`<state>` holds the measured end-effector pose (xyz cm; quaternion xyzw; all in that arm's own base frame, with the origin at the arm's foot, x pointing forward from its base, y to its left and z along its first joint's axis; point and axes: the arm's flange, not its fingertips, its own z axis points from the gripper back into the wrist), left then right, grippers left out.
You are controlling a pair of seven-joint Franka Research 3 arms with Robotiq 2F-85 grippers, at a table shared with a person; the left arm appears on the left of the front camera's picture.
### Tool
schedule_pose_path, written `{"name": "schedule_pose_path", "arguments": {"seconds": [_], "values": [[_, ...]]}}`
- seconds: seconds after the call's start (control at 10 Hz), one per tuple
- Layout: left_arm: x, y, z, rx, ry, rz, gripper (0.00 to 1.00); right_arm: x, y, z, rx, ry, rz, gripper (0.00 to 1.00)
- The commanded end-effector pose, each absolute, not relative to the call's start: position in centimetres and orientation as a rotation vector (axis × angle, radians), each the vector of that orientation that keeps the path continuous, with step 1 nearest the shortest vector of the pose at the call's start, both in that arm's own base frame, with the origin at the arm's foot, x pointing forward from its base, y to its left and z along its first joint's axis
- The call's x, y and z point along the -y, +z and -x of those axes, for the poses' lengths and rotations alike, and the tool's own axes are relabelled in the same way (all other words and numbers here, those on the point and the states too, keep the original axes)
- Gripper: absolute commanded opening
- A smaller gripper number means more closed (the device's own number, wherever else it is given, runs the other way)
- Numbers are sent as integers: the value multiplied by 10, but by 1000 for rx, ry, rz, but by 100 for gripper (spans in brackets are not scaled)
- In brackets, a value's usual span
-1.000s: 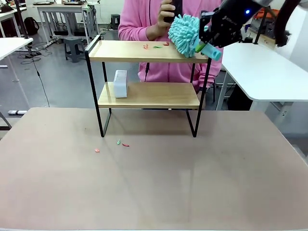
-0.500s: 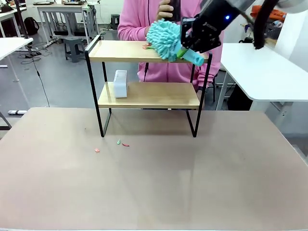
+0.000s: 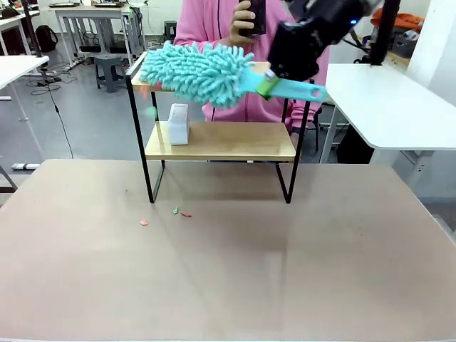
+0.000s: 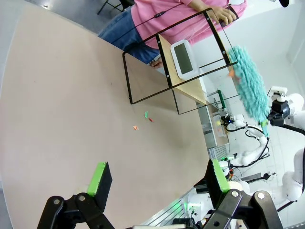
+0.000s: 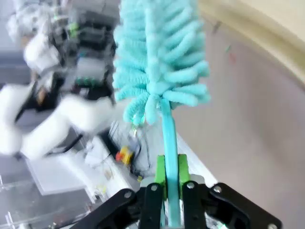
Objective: Clean the shelf.
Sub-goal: Clean the remaining tier of the Shelf with the Duster once objects are removed.
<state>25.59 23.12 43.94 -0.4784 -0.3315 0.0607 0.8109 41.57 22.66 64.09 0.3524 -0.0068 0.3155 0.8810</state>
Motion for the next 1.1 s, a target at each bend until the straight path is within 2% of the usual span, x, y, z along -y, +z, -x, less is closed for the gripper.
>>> {"name": "schedule_pose_path", "arguments": {"seconds": [0.0,0.1,0.6,0.8,1.0], "values": [[-230,440,-257,736,117,1031,100,-201,647,-410,-145,883,-670,12],[-230,440,-257,736,117,1031,100,-190,646,-403,-186,958,-708,12],[-230,440,-257,736,117,1031,100,-170,635,-399,-133,959,-832,12],[-230,440,-257,736,117,1031,100,-142,650,-385,-9,994,-988,12],[-230,440,-257,736,117,1031,100,-75,662,-353,212,886,-1148,12]]}}
